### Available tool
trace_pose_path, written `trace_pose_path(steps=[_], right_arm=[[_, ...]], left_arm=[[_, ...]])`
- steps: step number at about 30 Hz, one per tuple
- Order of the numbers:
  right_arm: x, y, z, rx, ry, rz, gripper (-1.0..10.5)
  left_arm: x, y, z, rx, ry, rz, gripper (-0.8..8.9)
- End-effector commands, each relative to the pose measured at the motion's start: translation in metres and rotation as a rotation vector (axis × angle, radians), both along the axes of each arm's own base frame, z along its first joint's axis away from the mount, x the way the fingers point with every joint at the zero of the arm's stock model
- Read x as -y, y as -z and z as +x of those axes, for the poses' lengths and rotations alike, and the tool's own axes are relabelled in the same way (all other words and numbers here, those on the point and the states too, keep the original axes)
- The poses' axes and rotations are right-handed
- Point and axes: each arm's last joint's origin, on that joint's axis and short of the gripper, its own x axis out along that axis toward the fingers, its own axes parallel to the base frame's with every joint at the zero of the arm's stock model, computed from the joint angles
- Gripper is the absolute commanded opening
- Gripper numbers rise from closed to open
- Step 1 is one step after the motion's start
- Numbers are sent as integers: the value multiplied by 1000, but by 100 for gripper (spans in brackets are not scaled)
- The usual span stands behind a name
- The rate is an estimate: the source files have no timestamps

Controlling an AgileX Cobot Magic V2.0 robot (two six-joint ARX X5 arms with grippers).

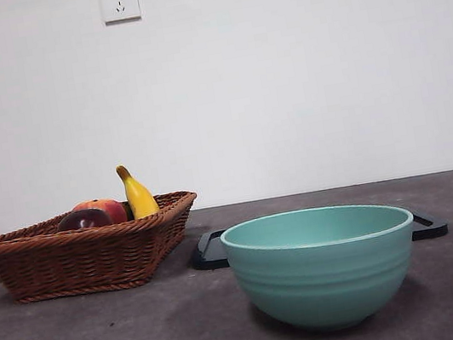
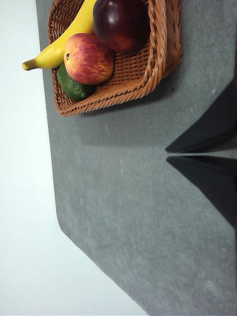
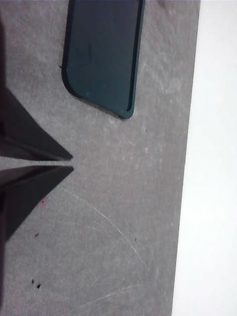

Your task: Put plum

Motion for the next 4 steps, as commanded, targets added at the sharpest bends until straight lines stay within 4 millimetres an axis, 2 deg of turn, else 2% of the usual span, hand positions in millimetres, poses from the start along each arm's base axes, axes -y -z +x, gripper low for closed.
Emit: trace_pose_path(steps=[1, 4], right_arm=[[0, 1, 0, -1, 4, 10, 5], [0, 1, 0, -1, 4, 10, 5]], left_arm=[[0, 7, 1, -23, -7, -3, 7], [0, 7, 1, -24, -7, -2, 7]])
